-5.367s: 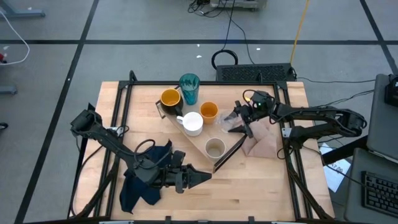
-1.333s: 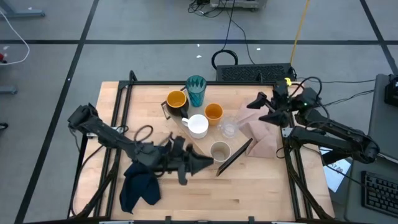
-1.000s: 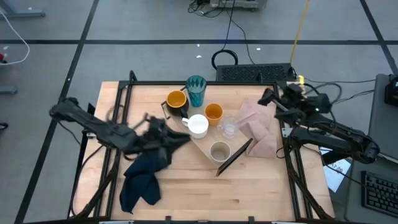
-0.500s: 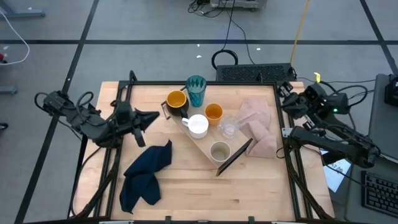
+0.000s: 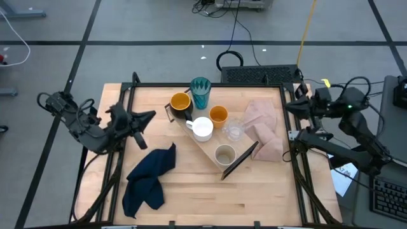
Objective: Stack small to large cups/mugs on shelf
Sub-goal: Return to Home Position
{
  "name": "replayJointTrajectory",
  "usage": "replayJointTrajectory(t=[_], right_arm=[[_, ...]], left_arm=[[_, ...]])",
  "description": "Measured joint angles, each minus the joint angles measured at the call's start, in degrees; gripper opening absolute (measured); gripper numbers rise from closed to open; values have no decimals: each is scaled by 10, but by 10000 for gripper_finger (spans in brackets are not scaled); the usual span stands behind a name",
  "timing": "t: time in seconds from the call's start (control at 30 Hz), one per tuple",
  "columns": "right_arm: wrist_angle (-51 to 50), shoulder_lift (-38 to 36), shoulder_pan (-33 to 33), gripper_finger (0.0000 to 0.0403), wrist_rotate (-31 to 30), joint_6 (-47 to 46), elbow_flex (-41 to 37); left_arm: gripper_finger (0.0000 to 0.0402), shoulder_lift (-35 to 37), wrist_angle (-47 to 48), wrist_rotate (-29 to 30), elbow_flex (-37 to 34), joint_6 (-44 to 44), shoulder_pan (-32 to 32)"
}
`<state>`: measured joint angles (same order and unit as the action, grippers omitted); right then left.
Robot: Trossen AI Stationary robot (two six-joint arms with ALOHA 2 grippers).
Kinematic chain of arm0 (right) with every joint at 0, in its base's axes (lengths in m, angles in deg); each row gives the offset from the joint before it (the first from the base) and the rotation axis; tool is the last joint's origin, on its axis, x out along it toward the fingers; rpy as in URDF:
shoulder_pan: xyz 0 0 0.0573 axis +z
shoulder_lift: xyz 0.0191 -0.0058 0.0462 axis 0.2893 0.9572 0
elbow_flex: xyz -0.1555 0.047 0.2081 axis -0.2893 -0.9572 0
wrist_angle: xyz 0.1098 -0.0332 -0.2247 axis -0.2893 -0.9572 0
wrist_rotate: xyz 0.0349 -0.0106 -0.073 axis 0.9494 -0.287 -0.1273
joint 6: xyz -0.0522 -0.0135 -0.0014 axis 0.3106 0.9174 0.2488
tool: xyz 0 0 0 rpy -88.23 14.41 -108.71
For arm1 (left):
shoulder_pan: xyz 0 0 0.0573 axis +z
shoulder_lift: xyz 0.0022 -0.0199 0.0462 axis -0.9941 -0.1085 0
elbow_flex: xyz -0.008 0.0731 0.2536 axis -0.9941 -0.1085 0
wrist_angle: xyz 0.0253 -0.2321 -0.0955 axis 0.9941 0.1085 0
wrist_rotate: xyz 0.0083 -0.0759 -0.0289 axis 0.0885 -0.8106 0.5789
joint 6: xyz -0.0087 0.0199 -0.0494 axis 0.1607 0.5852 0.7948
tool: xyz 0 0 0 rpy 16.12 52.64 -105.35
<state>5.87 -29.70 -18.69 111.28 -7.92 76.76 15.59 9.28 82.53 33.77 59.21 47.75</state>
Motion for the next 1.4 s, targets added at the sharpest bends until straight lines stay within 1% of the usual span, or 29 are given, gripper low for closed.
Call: replayJointTrajectory(t=[0.1,0.2,0.27,0.33,0.4,0.47,0.53,0.6,0.7,0.77,0.83,0.9,0.97,1.07,1.13,1.2,1.27,1.33,1.4], right_arm=[[-70,0,0,0,-21,37,1],[-169,0,0,0,-74,65,1],[-231,2,0,0,-103,65,0],[-255,1,0,0,-118,62,-1],[-233,-6,0,0,-120,82,-1],[-211,-12,0,0,-144,107,1],[-215,-18,0,0,-179,137,0],[-215,-30,0,0,-183,144,-10],[-219,-57,0,0,-145,133,-39],[-214,-82,0,0,-132,124,-72],[-178,-109,0,0,-114,121,-114],[-121,-133,0,0,-87,112,-165],[-65,-151,1,0,-67,83,-218],[-18,-172,7,0,-59,64,-284],[5,-179,11,0,-73,72,-307],[16,-183,13,0,-88,86,-321],[12,-182,14,0,-89,96,-333],[11,-182,14,0,-89,100,-343],[15,-182,15,0,-89,93,-354]], left_arm=[[1,-19,49,7,0,55,-10],[1,-47,108,37,-7,151,-13],[1,-68,157,36,-7,208,-13],[0,-88,188,37,-7,280,-13],[0,-100,205,55,-7,347,-14],[0,-112,211,88,-7,386,-16],[0,-127,217,106,-7,394,-20],[0,-136,221,111,-7,393,-23],[0,-138,222,134,-7,399,-40],[0,-138,221,139,-7,399,-51],[0,-138,225,137,-7,395,-60],[0,-138,236,110,-7,386,-61],[0,-138,251,81,-7,398,-56],[0,-137,257,71,-11,414,-48],[0,-137,256,72,-25,425,-42],[0,-137,253,82,-53,468,-38],[0,-137,243,89,-88,511,-37],[0,-138,210,93,-124,526,-37],[0,-138,159,107,-158,511,-38]])
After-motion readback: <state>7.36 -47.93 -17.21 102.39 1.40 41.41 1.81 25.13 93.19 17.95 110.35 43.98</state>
